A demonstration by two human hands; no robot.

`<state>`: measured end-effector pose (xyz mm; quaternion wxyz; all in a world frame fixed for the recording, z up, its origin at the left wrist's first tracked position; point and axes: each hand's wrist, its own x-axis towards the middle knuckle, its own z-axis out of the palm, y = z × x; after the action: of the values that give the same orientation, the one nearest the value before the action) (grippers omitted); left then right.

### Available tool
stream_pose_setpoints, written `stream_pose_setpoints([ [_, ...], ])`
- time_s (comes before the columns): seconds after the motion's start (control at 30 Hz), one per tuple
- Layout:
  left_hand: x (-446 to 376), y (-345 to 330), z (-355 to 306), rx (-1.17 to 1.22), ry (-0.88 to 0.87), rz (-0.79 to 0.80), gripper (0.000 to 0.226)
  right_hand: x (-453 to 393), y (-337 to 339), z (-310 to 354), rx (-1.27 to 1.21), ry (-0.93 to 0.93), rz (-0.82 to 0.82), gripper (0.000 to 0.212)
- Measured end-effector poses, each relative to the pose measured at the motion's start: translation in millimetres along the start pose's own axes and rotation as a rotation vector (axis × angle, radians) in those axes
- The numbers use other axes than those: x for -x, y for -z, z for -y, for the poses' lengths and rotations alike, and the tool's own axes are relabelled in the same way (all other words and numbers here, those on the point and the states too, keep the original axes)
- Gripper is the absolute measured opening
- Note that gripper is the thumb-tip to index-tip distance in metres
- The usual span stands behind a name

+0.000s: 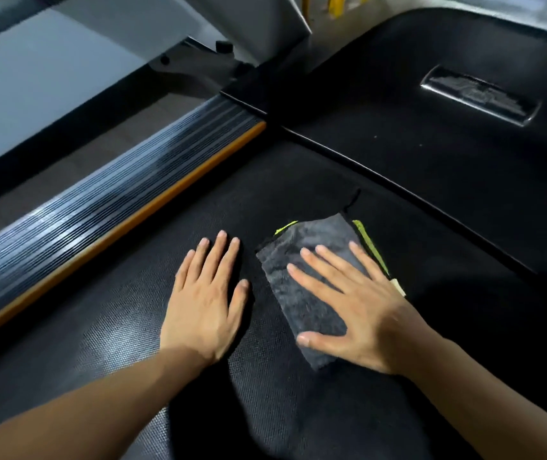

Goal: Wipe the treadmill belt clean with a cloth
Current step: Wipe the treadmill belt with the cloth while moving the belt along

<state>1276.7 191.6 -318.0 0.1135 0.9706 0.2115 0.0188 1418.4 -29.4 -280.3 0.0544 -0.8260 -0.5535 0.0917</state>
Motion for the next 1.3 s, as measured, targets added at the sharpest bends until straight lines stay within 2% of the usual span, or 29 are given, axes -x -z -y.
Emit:
stream_pose_setpoints([
  [0.1,0,2,6,0.036,-0.025,0.041,0.070,-7,-3,0,0.000,-0.023,-0.023,0.066],
  [0.17,-4,7,21,0.018,-0.109,0.081,0.074,-12,-8,0,-0.017,-0.089,-0.078,0.058],
  [0.23,-5,14,39,-0.076,-0.233,0.091,0.074,-22,-13,1,-0.042,-0.197,-0.109,0.055],
  [0.33,-9,17,47,-0.082,-0.243,0.099,0.071,-58,-14,-4,-0.070,-0.407,-0.170,0.054],
  [0.4,-11,15,45,-0.076,-0.250,0.105,0.071,-85,-11,-8,-0.065,-0.442,-0.188,0.053],
  [0.5,-10,15,45,-0.068,-0.248,0.102,0.072,-105,-4,-10,-0.029,-0.431,-0.191,0.055],
  [0.6,-10,14,47,-0.060,-0.249,0.097,0.072,-99,9,-8,-0.017,-0.368,-0.255,0.073],
  [0.63,-10,14,48,-0.055,-0.254,0.096,0.072,-91,15,-8,-0.013,-0.310,-0.327,0.078],
  [0.7,-11,14,49,-0.057,-0.259,0.096,0.072,-72,19,-18,0.011,-0.124,-0.428,0.072],
  [0.73,-11,14,49,-0.061,-0.258,0.098,0.072,-64,17,-26,0.033,-0.060,-0.414,0.065],
  [0.83,-10,14,48,-0.076,-0.248,0.109,0.072,-55,4,-40,0.063,-0.033,-0.334,0.047],
  [0.93,-11,16,47,-0.076,-0.244,0.120,0.072,-68,4,-35,0.075,-0.008,-0.424,0.027],
  [1.0,-11,17,47,-0.065,-0.244,0.127,0.072,-77,21,-29,-0.033,-0.042,-0.415,0.027],
  [1.1,-11,17,46,-0.064,-0.241,0.130,0.073,-88,57,-25,-0.311,-0.134,-0.212,0.027],
  [1.17,-12,18,45,-0.062,-0.239,0.134,0.073,-100,74,-29,-0.401,-0.183,-0.147,0.022],
  [1.23,-11,19,46,-0.059,-0.237,0.133,0.073,-114,81,-38,-0.341,-0.289,-0.122,0.020],
  [1.3,-11,19,45,-0.054,-0.236,0.133,0.073,-121,80,-47,-0.065,-0.367,-0.163,0.033],
])
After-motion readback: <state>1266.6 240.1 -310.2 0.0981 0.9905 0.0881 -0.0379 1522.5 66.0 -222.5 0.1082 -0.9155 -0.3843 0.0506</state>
